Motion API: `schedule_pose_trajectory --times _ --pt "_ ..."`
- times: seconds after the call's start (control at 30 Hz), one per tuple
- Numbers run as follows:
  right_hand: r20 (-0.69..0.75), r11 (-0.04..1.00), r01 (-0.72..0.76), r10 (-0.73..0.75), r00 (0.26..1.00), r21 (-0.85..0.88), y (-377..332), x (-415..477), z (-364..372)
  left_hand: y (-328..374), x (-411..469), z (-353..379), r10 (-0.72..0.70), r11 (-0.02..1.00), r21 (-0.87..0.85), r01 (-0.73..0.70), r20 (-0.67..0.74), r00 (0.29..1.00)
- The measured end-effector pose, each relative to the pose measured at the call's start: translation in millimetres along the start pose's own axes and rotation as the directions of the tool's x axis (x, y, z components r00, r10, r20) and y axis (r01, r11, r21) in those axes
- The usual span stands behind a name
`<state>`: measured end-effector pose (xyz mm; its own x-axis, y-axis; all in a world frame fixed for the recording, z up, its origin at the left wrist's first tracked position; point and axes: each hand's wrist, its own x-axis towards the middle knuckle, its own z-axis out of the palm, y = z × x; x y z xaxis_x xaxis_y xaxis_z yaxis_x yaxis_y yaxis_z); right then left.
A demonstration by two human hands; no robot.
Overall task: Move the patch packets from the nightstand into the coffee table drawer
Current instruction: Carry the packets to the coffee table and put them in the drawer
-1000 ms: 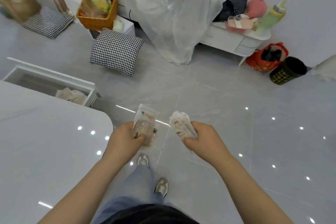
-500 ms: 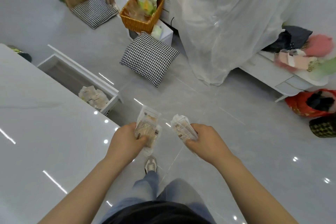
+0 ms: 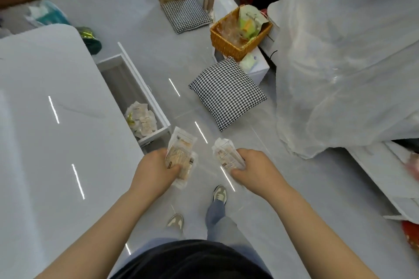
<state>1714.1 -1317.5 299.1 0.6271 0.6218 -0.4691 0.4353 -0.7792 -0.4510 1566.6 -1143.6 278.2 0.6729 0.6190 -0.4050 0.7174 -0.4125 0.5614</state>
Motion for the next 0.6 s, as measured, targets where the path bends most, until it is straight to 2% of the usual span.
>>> schedule_pose_trajectory --times 0.27,0.6 --pt "0.174 0.964 0.229 -0.205 0.963 -0.136 4.3 93.5 -54.3 37.9 38.2 16.0 -0.243 0.965 -0.137 0.223 -0.153 0.958" --pt "0.358 0.858 0.437 -0.331 0.873 -0.271 -34.9 204.7 -66.3 30.6 93.4 13.6 -0.463 0.863 -0.321 0.39 -0.192 0.866"
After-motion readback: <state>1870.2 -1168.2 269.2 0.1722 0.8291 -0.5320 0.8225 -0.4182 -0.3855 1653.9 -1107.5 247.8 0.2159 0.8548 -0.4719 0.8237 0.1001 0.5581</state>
